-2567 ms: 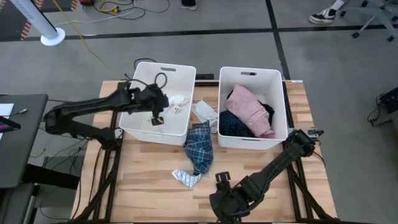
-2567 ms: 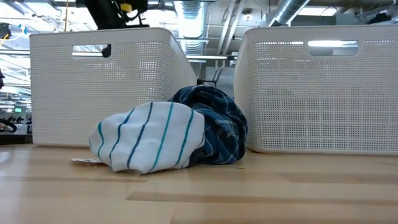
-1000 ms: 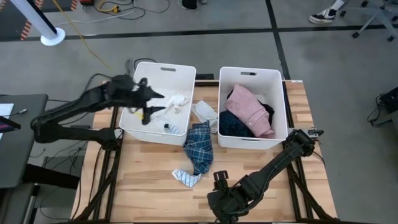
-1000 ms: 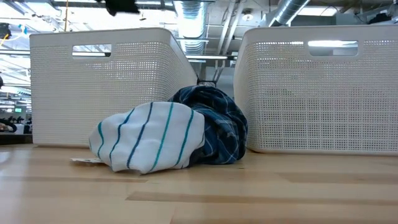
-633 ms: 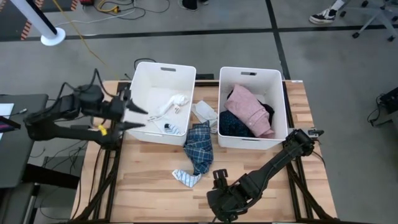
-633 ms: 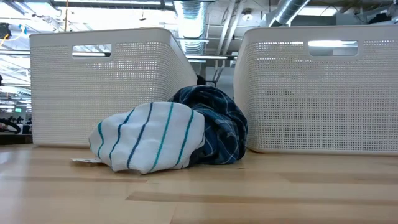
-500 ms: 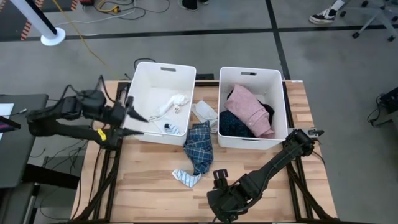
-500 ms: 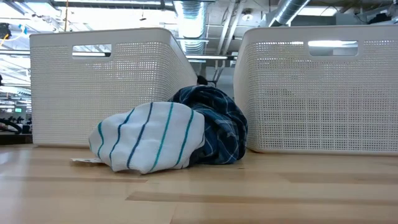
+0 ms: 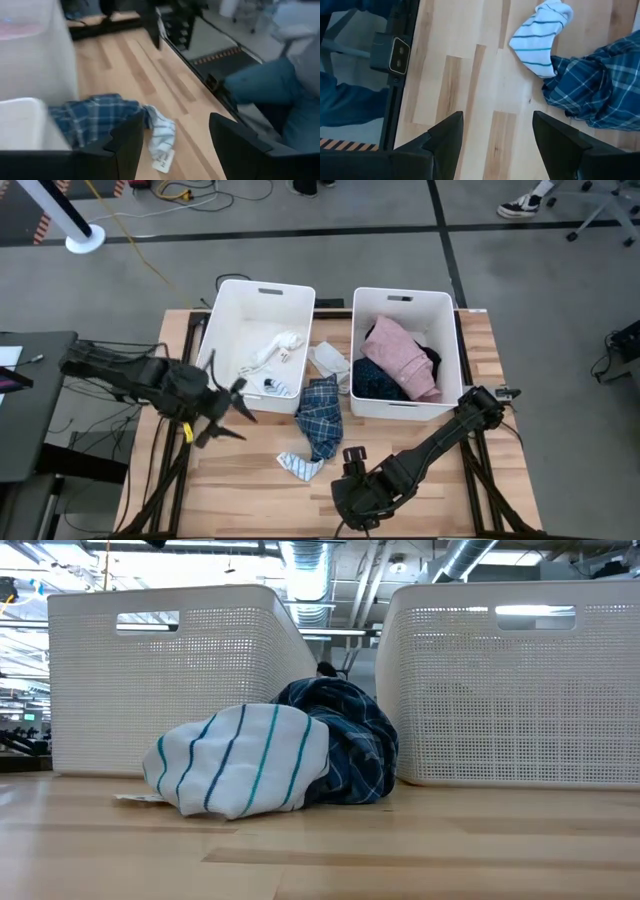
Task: Sort clothes
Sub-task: Put the blue shirt into the right white laundry bin
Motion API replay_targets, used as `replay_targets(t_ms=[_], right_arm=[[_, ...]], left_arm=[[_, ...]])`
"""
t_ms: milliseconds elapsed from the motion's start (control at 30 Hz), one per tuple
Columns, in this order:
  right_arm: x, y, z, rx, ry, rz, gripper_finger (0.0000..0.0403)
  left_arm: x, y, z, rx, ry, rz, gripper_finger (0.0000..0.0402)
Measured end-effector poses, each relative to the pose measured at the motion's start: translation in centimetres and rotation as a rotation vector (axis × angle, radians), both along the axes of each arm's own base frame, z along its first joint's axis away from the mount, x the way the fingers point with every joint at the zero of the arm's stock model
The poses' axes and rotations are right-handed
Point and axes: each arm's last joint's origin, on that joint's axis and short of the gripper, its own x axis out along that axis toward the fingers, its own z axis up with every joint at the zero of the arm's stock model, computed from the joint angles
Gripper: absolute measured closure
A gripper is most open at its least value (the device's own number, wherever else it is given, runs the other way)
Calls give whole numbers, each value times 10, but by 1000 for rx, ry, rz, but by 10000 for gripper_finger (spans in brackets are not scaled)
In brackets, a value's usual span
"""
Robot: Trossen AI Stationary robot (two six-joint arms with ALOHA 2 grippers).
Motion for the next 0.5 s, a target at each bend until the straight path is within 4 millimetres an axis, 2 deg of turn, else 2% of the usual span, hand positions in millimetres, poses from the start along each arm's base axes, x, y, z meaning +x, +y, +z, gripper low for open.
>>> replay_targets(t_ms=[267,500], right_arm=[[0,-1,0,-3,6,-5,148],[-1,0,0,4,8,-17,148]], left_arm=[[34,-43,-25,175,14,-52,184],[65,-65,-52,433,-19,80,184]])
